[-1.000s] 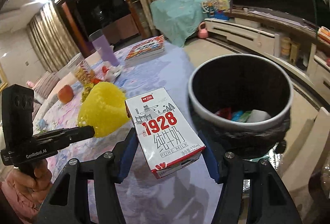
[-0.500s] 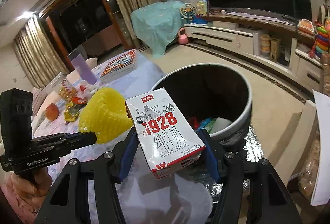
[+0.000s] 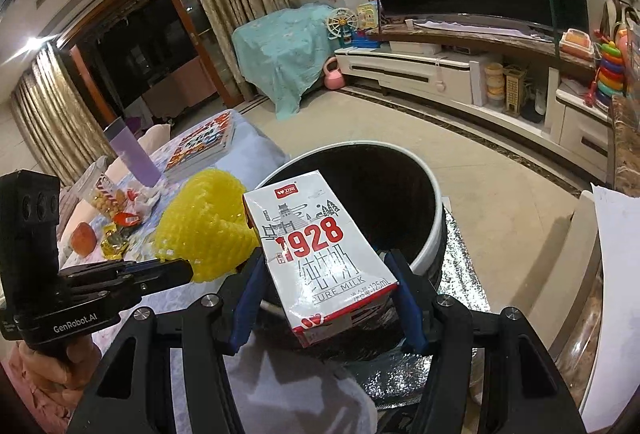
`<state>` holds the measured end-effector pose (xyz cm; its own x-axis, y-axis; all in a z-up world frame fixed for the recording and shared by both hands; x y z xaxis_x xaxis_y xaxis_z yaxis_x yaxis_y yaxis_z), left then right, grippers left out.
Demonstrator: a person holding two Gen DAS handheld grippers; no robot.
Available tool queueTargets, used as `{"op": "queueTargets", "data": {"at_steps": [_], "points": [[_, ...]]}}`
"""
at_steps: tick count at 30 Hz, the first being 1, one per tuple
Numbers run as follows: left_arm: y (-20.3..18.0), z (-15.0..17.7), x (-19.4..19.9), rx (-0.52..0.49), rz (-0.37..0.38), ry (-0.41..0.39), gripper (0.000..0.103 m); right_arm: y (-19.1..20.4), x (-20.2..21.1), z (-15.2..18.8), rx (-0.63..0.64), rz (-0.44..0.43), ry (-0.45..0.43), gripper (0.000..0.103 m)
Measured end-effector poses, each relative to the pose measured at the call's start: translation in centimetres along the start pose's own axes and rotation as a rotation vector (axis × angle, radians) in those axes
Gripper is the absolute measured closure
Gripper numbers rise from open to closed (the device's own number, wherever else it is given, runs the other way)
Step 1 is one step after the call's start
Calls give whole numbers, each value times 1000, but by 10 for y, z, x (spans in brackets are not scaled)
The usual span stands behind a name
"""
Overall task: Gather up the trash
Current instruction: 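Carry the foam net and milk carton over the trash bin with both tools, then open both tools to drop the foam net and milk carton into the bin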
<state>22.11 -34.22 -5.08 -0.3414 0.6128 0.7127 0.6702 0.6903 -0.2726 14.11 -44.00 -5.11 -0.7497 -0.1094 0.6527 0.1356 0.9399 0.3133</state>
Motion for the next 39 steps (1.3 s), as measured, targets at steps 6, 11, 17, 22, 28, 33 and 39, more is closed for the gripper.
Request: {"op": "queueTargets", "data": {"at_steps": [6, 11, 17, 22, 28, 33, 39], "points": [[-3, -9, -10, -16, -2, 10, 95, -7, -8, -7, -3, 13, 8, 43], [-4, -13, -17, -20, -8, 19, 95, -13, -14, -12, -9, 17, 14, 43], [-2, -13, -25, -15, -9, 35, 94, -19, -19, -15, -12, 22, 22, 43], [-1, -15, -28, -9, -11, 36, 93, -21, -23, -17, -15, 24, 29, 43], [1, -19, -29, -1, -17, 32, 88, -22, -30, -19, -13, 29, 41, 43], [3, -17, -24, -9, -40, 13, 56, -23, -35, -19, -27, 19, 57, 41], [26, -1, -5, 60, -64, -15, 45, -24, -29, -15, -57, 9, 47, 27]]}}
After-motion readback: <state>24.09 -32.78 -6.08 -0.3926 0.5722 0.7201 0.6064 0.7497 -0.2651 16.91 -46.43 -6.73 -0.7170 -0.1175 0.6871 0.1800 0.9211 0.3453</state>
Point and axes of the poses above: each gripper's, at about its wrist camera, not at the fingertips, and x roughly against the way its jaws point, y to its left, z to its underside, the point moved 7 cm from there along -x, roughly the way its jaws point, and after that the axes turned 2 degrees about -x, right-handed, at the moved point
